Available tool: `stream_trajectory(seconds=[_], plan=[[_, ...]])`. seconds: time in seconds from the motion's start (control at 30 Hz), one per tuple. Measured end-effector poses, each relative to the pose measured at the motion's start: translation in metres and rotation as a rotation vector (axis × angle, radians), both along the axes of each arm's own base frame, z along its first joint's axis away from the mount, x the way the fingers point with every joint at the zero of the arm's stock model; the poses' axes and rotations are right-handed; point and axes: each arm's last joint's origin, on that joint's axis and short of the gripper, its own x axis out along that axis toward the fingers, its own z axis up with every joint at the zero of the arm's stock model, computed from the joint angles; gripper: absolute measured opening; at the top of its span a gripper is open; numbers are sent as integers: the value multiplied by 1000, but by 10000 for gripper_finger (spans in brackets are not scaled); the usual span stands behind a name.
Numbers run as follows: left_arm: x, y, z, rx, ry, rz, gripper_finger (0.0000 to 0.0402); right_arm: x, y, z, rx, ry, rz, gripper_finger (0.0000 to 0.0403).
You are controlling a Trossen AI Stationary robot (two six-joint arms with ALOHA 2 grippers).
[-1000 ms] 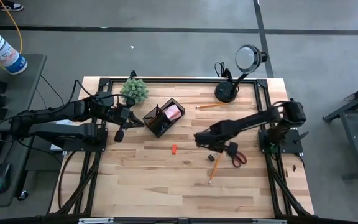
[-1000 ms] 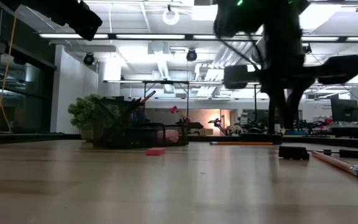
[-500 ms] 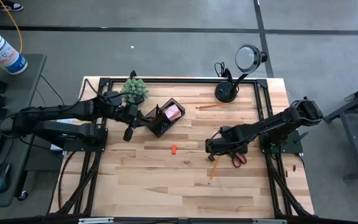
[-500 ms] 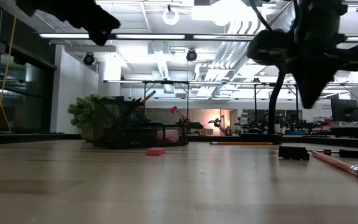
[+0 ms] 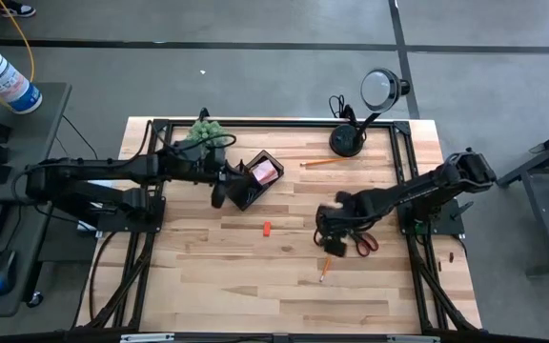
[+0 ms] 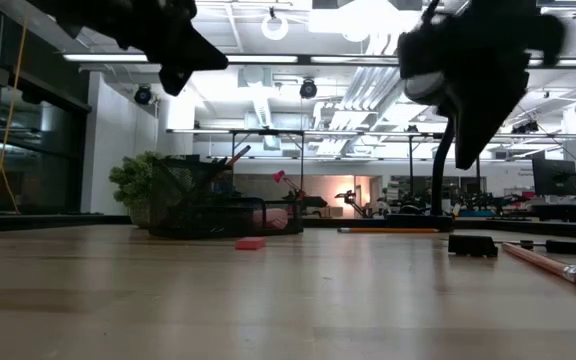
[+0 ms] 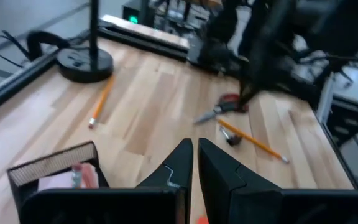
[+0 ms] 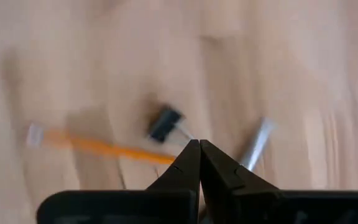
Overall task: Pick and place office supplies into organizer
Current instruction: Put the black binder clip into the black desk organizer
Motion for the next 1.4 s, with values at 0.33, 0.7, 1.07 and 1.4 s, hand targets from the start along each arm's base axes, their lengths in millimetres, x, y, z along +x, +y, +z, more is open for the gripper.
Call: stream_trajectory(seconds=[0.33,0.7,1.07,1.4], plan=[[2,3,7,47,-69,77,14,7,-2,2,-287,-42,560,0],[1,3,6,120,-39,65,14,4,-7,3,-373,-30,335,0],[1,3,6,206,-15,27,14,6,-6,-4,-113,10,403,2],[1,3,6,209,-11,38,14,17,-7,-33,-83,99,786,79]])
